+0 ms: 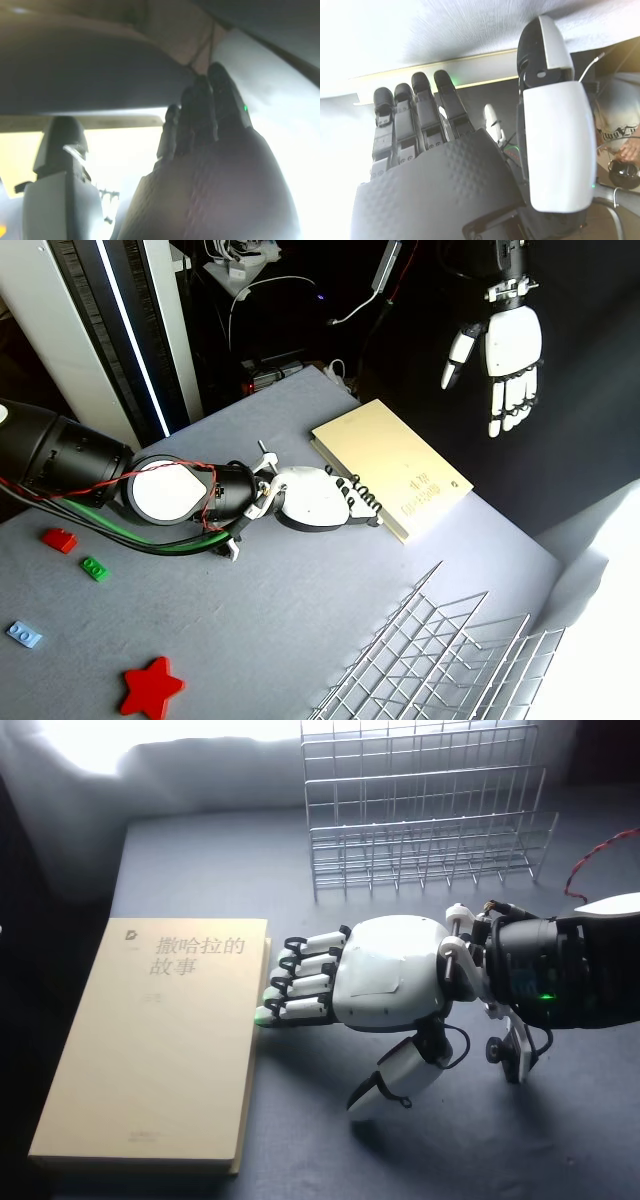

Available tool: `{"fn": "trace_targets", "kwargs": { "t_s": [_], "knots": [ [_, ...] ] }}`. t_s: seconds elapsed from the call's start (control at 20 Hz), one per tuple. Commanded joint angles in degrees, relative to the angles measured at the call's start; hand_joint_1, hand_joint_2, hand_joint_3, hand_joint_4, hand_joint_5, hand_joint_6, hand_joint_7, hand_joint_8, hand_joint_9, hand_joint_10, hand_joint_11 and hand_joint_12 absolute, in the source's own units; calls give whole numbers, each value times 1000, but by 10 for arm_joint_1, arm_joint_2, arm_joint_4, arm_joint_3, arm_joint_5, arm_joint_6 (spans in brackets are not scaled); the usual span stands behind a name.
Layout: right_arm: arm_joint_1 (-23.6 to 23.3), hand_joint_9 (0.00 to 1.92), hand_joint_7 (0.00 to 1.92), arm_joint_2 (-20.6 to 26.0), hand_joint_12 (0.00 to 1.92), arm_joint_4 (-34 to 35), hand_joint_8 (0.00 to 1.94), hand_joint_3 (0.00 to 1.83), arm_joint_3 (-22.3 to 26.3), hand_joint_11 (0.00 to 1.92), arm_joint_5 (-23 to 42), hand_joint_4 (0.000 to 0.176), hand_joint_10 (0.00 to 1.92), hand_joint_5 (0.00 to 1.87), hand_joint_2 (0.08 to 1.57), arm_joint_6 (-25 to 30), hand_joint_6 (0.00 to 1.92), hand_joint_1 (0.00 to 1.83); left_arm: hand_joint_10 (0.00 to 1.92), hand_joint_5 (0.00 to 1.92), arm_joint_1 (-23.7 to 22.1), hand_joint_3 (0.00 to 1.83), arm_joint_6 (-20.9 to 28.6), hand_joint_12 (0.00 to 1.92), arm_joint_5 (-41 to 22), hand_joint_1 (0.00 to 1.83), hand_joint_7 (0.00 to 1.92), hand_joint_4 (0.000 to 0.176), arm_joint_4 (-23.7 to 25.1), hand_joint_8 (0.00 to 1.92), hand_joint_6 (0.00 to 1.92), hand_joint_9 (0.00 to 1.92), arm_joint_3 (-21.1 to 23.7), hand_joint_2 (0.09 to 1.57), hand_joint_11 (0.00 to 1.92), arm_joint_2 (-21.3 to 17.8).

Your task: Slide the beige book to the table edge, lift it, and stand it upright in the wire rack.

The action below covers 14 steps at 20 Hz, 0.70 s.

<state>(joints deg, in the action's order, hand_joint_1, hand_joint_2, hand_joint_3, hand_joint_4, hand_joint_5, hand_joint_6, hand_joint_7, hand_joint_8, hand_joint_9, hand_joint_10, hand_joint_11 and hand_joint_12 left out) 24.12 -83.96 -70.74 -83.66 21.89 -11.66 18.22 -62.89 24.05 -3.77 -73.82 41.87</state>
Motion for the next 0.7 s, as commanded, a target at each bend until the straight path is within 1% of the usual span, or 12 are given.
{"fn": "trace_targets", "kwargs": {
  "t_s": [0.0,0.05,0.1,0.15,0.25,0.35,0.4,0.45,0.5,0.55,0.6,0.65],
  "knots": [
    [-5,84,114,-5,217,9,6,4,-1,0,15,0,0,41,1075,-8,8,360,4,38,1,2,0,128,-45,603,61,59,2,6,10,44,-5,1106,0,-8],
    [-7,67,107,-7,219,10,1,3,-2,0,14,0,0,43,1075,-8,7,365,1,34,1,5,1,183,-47,570,86,48,2,8,5,37,-6,1118,0,-8],
    [-8,53,94,-8,219,13,0,1,-2,0,13,0,0,50,1070,-8,10,364,0,14,2,6,2,128,-48,583,78,42,2,2,4,7,-7,1124,0,-7],
    [-9,50,91,-10,214,15,0,0,-2,0,10,0,0,50,1066,-8,8,372,0,21,2,4,3,113,-48,596,42,45,2,0,8,1,-8,1120,0,-7],
    [-11,72,104,-14,290,19,3,0,-3,0,8,0,4,51,1060,-8,3,357,3,33,4,10,7,11,-53,555,47,52,2,2,7,13,-14,1135,0,-5],
    [-12,69,92,-17,299,22,1,2,-4,0,6,0,3,68,1067,-8,8,324,0,17,5,12,12,0,-59,538,19,58,2,1,4,0,-18,1141,0,-4],
    [-13,88,111,-19,359,25,4,0,-4,0,4,0,7,90,1063,-8,11,340,0,19,5,10,14,0,-63,551,7,59,2,0,4,0,-20,1140,0,-3],
    [-13,98,118,-21,369,28,6,0,-5,0,4,0,10,94,1062,-8,11,339,0,15,5,9,15,0,-63,553,8,61,2,1,3,0,-22,1138,0,-3],
    [-14,132,136,-23,404,29,7,0,-5,0,2,0,17,106,1060,-8,10,343,0,17,6,8,16,0,-63,567,16,56,2,4,3,1,-23,1136,0,-3],
    [-15,122,122,-26,372,31,3,1,-6,0,1,0,8,90,1064,-8,2,340,0,11,8,10,19,0,-63,572,9,51,2,1,1,0,-23,1140,0,-3],
    [-16,112,113,-29,365,33,0,2,-8,0,0,0,3,91,1066,-8,2,344,0,8,10,11,21,0,-63,554,9,50,2,1,0,0,-23,1145,0,-3],
    [-16,111,111,-31,359,34,0,3,-10,0,-2,0,2,86,1070,-8,0,316,0,1,11,13,24,0,-63,512,11,52,2,1,0,0,-23,1150,0,-3]
  ]
}}
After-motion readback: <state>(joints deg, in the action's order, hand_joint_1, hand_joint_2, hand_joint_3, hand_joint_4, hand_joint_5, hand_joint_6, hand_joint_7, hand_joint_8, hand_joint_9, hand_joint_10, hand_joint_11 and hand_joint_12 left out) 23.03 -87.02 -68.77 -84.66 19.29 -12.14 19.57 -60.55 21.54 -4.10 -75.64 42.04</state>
